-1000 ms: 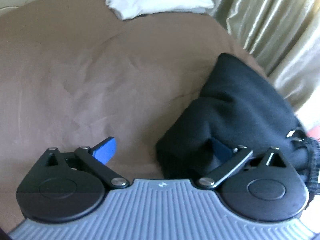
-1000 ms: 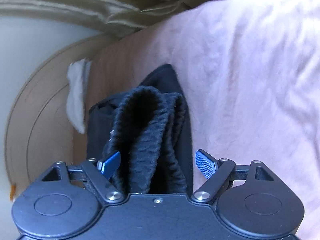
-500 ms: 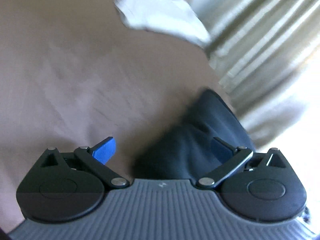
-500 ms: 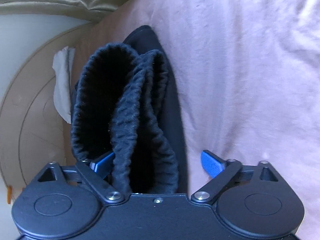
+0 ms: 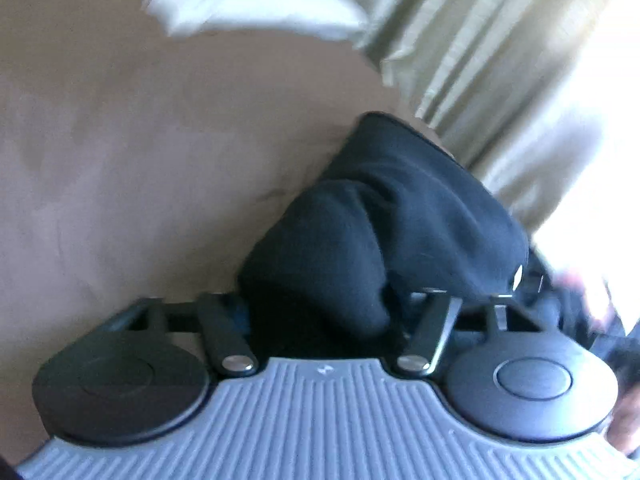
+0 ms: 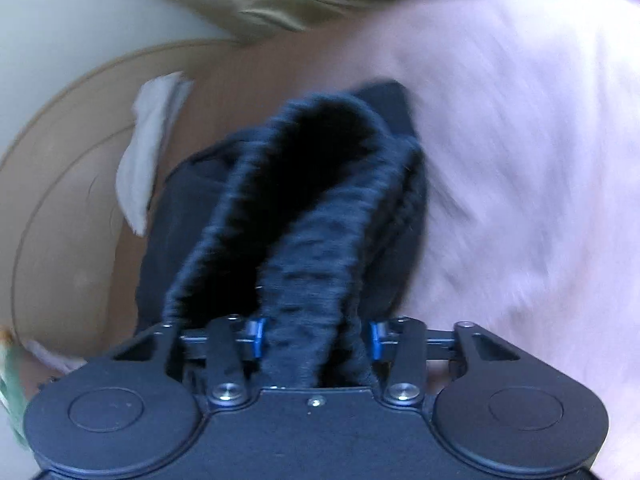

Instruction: Fold clothes

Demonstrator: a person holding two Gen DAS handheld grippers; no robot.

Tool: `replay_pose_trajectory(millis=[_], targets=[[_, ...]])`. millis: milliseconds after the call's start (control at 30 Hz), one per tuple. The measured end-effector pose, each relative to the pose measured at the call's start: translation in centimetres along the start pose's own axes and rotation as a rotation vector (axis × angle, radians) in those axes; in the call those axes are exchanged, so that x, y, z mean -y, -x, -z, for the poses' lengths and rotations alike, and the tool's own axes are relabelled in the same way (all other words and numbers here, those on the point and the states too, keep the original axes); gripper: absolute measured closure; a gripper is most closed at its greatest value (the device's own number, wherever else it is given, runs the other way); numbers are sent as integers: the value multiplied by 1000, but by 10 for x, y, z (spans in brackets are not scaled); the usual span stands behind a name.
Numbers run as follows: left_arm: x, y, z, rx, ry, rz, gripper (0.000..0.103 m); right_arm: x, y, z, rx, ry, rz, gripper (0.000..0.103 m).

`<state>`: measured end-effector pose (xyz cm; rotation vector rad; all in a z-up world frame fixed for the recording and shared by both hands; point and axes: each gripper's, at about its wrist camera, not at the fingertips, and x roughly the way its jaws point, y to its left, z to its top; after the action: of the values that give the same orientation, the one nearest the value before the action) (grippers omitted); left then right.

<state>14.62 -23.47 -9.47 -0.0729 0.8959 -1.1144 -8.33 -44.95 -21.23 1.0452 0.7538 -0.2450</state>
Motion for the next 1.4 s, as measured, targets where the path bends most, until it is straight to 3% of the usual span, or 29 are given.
replay_pose_trajectory(millis=[67,167,267,367,433,467,533,600,633,667,733,833,900,967,1033,1100,1233,1333,1400], targets=[[15,13,-4,48,-83,-3,60,-24,8,-6,29,109,-28,57],[23,38,-20,113,-21,58,67,-54,20,-24,82,213,-81,59],[21,70,-24,187,-26,43,68,-93,23,-45,109,331,-133,60],[11,97,-25,223,6,-7,68,-139,16,-61,84,495,-237,61],[8,106,-23,183,5,-86,68,-154,3,-69,55,539,-263,61],[8,103,-19,118,-2,-136,67,-160,-7,-74,38,552,-257,61],[1,91,-3,-19,16,-175,63,-151,-41,-83,-24,551,-141,60],[-22,82,18,-89,116,-153,58,-138,-81,-93,-104,528,2,54],[-36,83,24,-89,176,-145,55,-130,-99,-97,-138,513,63,53],[-50,84,30,-89,236,-136,45,-120,-103,-99,-141,484,71,50],[-71,95,30,-34,324,-148,43,-100,-110,-104,-144,426,78,50],[-79,111,12,69,323,-265,40,-85,-76,-109,-75,377,-31,42],[-79,114,0,105,299,-298,25,-91,-65,-116,-31,377,-3,34],[-76,94,-8,48,261,-328,25,-101,-51,-116,25,383,8,34],[-73,73,-16,-8,222,-357,25,-111,-32,-109,88,392,-71,34],[-69,53,-24,-65,184,-386,25,-133,-31,-101,94,476,-121,32],[-65,16,-36,-166,122,-433,21,-168,-60,-65,76,756,76,32],[-84,16,-12,-151,209,-385,17,-149,-86,-46,18,836,173,32],[-99,20,4,-146,257,-355,7,-140,-94,-40,16,854,233,29]])
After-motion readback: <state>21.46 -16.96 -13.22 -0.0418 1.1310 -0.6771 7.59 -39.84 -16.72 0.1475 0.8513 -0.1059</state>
